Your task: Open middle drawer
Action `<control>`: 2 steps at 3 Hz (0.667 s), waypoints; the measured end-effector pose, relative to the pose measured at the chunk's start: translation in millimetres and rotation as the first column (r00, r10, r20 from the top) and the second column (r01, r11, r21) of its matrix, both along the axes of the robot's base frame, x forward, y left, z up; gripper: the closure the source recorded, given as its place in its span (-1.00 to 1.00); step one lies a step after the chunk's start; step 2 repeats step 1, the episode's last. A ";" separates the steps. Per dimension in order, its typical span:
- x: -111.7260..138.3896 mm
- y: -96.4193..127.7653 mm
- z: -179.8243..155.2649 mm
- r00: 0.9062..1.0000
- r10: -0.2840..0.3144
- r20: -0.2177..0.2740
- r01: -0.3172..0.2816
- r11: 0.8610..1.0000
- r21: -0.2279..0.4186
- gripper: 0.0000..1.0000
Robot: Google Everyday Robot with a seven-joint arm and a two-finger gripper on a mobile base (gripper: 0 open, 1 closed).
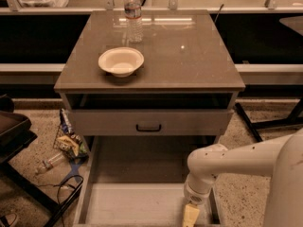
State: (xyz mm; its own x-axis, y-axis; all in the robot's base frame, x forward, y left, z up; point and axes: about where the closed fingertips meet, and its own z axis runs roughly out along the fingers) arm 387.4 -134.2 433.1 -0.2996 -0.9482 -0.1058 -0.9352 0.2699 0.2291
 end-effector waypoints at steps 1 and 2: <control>0.0 0.0 0.0 1.000 0.000 0.000 0.000 1.000 0.000 -1.00; 0.0 0.0 0.0 1.000 0.000 0.000 0.000 1.000 0.000 -1.00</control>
Offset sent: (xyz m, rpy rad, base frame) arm 0.0000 0.0000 0.0000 0.0000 0.0000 0.0000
